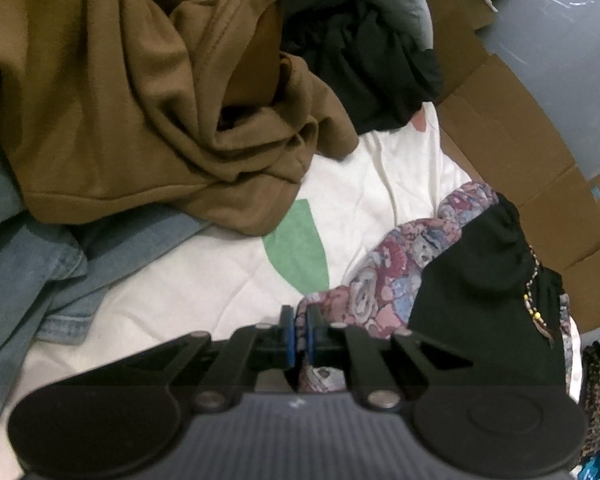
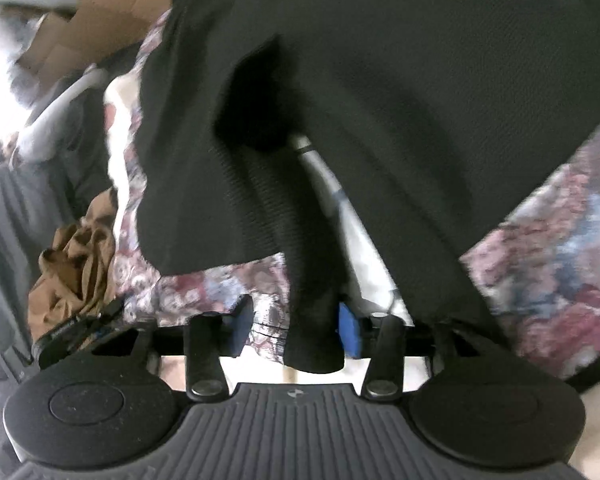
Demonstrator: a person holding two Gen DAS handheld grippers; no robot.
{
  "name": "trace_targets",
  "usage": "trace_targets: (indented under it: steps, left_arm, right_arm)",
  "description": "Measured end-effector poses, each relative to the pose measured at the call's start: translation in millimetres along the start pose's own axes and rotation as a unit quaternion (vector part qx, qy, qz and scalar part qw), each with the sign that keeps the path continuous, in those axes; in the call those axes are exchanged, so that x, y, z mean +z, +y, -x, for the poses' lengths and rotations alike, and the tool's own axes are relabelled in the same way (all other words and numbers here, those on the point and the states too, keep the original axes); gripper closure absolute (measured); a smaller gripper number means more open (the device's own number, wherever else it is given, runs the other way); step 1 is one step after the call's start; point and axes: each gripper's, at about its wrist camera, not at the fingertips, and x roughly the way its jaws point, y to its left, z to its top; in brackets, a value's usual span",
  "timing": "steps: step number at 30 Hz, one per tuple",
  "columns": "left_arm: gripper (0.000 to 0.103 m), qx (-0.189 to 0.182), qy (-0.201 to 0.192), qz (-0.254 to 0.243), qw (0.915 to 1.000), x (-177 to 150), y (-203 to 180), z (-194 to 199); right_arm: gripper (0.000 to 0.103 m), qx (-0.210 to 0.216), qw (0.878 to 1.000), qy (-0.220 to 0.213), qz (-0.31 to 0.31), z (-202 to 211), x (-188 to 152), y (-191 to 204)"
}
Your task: Fold clothes
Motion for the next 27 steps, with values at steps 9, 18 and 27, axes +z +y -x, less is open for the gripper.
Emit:
trace_targets:
  steps: [9, 18, 27]
  left_arm:
    - [0.097, -0.026, -0.013, 0.015, 0.9995, 14, -17, 36]
    - [0.097, -0.029, -0.026, 0.018, 0.9991, 31, -34, 59]
    - [0.097, 0.019, -0.002, 0.022, 0.9996, 18, -16, 23]
  right_arm:
    - [0.101, 0.047, 0.998, 0.027, -0.045, 23, -7, 7]
    - [0.101, 0.086, 0.994, 0.036, -0.062, 51, -6, 11]
    - [0.101, 0.036, 0.997, 0.046, -0.058, 35, -9, 0]
